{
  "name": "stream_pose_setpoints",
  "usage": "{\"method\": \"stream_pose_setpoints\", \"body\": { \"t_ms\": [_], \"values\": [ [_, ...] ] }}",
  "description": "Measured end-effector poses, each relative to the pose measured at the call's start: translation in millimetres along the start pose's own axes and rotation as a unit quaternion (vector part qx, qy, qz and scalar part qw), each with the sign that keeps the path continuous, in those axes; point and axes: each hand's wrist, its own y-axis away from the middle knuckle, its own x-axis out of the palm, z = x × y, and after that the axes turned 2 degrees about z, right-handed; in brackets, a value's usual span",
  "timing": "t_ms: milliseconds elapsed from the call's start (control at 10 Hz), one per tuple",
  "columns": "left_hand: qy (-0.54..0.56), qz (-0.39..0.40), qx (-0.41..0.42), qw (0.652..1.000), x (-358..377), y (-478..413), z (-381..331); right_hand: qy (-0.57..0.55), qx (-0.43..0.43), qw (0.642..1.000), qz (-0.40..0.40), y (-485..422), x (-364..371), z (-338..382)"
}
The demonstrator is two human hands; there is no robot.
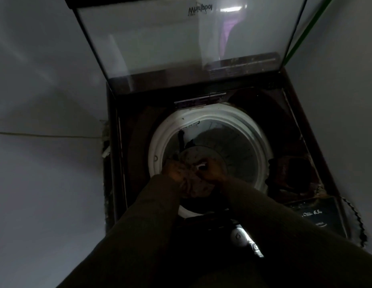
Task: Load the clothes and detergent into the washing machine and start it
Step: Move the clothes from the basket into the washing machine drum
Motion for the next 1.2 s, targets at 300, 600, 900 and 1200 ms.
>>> {"method": "stream_pose_setpoints", "body": {
  "t_ms": [300,600,900,1200],
  "values": [
    [-0.068,-0.042,0.053,0.995,21,-33,27,-0.006,-0.052,0.997,-0.064,49,-8,20],
    [-0.190,-0.097,0.193,0.958,7,87,-57,0.146,-0.093,0.979,-0.104,111,-42,22],
    [-0.239,-0.140,0.322,0.905,49,132,-120,0.254,-0.064,0.920,-0.291,183,-77,-25],
    [-0.318,-0.148,0.412,0.841,129,159,-175,0.204,0.006,0.898,-0.389,247,-110,-106]
  ]
}}
